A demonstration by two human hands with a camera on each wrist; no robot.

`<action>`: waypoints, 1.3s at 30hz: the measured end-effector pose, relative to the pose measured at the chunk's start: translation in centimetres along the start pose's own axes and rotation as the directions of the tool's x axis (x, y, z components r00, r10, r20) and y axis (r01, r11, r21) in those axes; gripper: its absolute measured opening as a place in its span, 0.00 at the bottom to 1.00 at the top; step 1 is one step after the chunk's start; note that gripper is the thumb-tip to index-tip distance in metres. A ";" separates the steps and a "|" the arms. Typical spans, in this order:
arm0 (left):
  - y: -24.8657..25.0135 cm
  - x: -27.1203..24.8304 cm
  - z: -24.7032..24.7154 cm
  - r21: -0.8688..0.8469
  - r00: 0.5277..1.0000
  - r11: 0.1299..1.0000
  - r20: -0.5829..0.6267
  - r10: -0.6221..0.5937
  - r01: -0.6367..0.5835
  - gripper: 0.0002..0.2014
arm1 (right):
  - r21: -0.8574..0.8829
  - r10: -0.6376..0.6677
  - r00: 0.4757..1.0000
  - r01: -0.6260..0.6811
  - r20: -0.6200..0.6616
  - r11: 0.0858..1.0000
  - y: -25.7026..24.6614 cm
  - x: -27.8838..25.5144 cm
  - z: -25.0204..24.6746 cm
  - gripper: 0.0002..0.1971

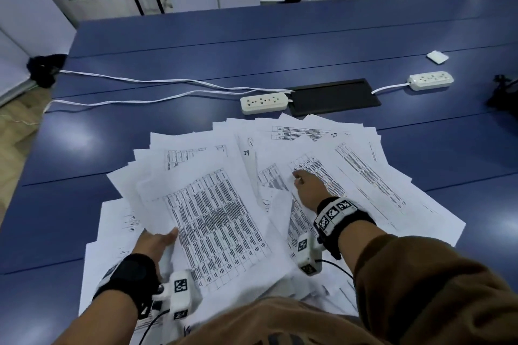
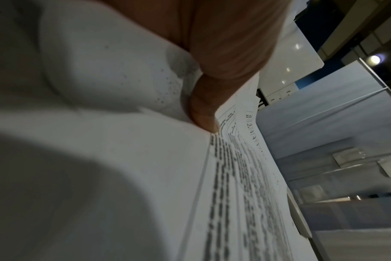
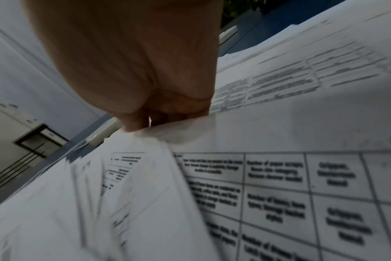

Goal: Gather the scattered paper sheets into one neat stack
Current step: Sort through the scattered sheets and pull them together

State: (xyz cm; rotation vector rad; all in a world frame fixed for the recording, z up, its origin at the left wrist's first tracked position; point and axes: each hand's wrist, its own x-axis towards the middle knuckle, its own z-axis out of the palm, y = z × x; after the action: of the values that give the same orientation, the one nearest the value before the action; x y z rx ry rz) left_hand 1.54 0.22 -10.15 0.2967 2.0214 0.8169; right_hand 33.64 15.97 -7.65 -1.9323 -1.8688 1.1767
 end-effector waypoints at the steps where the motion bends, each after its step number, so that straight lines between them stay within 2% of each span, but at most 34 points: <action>1: 0.0 -0.2 0.3 -0.024 1.000 1.000 0.010 0.008 -0.007 0.23 | 0.000 -0.015 1.000 0.015 0.025 1.000 -0.6 0.0 0.4 0.17; 5: 0.2 -0.4 1.0 -0.135 0.999 0.991 0.051 -0.010 0.017 0.20 | -0.003 -0.027 0.975 0.028 0.220 1.000 -1.6 -0.4 1.4 0.33; 7: 0.2 -0.3 1.2 -0.182 0.998 0.983 0.057 -0.021 0.031 0.20 | -0.100 -0.018 0.972 0.043 0.235 0.994 -1.2 -0.3 1.8 0.32; 8: 0.3 -0.4 1.2 -0.214 0.998 0.976 0.059 -0.026 0.038 0.20 | -0.111 0.002 0.982 0.019 0.190 0.994 -0.9 -0.3 1.7 0.28; 10: 0.6 -0.5 1.2 -0.252 0.997 0.966 0.063 -0.041 0.056 0.19 | -0.046 0.070 0.997 -0.069 0.021 0.997 -0.2 -0.4 0.7 0.26; 13: 0.8 -0.3 0.7 -0.233 0.999 0.972 0.012 -0.031 0.033 0.20 | 0.102 0.192 0.957 -0.173 -0.219 0.980 1.7 -1.1 -1.9 0.22; 15: 0.9 0.2 0.4 -0.188 1.000 0.982 -0.003 -0.027 0.026 0.21 | 0.218 0.287 0.930 -0.239 -0.228 0.946 3.7 -1.6 -3.1 0.18; 17: 0.8 0.4 0.5 -0.144 1.000 0.989 -0.012 -0.029 0.027 0.23 | 0.315 0.349 0.932 -0.302 -0.103 0.900 5.5 -1.8 -3.8 0.14; 18: 0.8 0.2 0.8 -0.118 1.000 0.993 -0.014 -0.013 0.011 0.24 | 0.326 0.377 0.926 -0.356 -0.002 0.876 6.1 -2.1 -3.9 0.14; 20: 0.9 -0.4 1.6 -0.060 0.999 0.997 0.004 0.045 -0.045 0.26 | 0.265 0.397 0.883 -0.457 0.250 0.849 7.1 -2.8 -4.2 0.20; 22: 1.1 -1.0 2.2 -0.028 0.996 0.996 0.033 0.086 -0.085 0.27 | 0.229 0.358 0.845 -0.469 0.396 0.853 7.3 -3.3 -4.4 0.25; 23: 1.3 -1.1 2.5 -0.019 0.994 0.995 0.053 0.097 -0.096 0.28 | 0.265 0.328 0.862 -0.445 0.387 0.856 7.0 -3.6 -4.6 0.25; 24: 1.5 -1.2 2.7 0.006 0.992 0.995 0.075 0.102 -0.103 0.28 | 0.326 0.297 0.899 -0.400 0.322 0.857 6.3 -3.8 -4.8 0.23; 26: 2.0 -1.3 3.4 0.077 0.987 0.989 0.111 0.117 -0.126 0.27 | 0.406 0.289 0.954 -0.295 0.078 0.865 5.2 -3.7 -5.0 0.18; 27: 2.3 -1.4 3.9 0.109 0.984 0.984 0.129 0.124 -0.138 0.26 | 0.392 0.312 0.949 -0.274 -0.035 0.878 4.7 -3.5 -5.0 0.22; 28: 2.7 -1.6 4.4 0.137 0.980 0.979 0.149 0.133 -0.153 0.25 | 0.376 0.315 0.944 -0.260 -0.093 0.889 4.3 -3.3 -4.8 0.28; 30: 3.5 -1.9 5.6 0.197 0.966 0.958 0.198 0.168 -0.207 0.25 | 0.358 0.273 0.961 -0.243 -0.036 0.902 3.6 -2.9 -4.1 0.36; 31: 3.9 -2.1 6.2 0.221 0.955 0.946 0.229 0.187 -0.238 0.25 | 0.337 0.248 0.969 -0.236 0.007 0.911 3.4 -2.7 -3.6 0.37; 35: 5.0 -3.1 8.4 0.255 0.922 0.917 0.319 0.221 -0.308 0.22 | 0.256 0.141 0.983 -0.166 0.114 0.952 2.3 -2.3 -2.1 0.27; 37: 5.1 -3.2 8.8 0.202 0.931 0.942 0.305 0.200 -0.269 0.22 | 0.301 0.138 0.986 -0.159 0.089 0.940 2.6 -2.1 -1.7 0.22; 39: 4.8 -3.1 8.6 0.134 0.950 0.970 0.268 0.161 -0.202 0.23 | 0.327 0.188 0.982 -0.175 -0.010 0.929 3.1 -1.9 -2.4 0.20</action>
State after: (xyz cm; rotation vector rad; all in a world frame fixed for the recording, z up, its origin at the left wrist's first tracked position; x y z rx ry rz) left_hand 9.81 6.03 -8.17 0.6559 1.8360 0.6896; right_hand 37.69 14.55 -7.30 -1.9520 -1.3907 1.3858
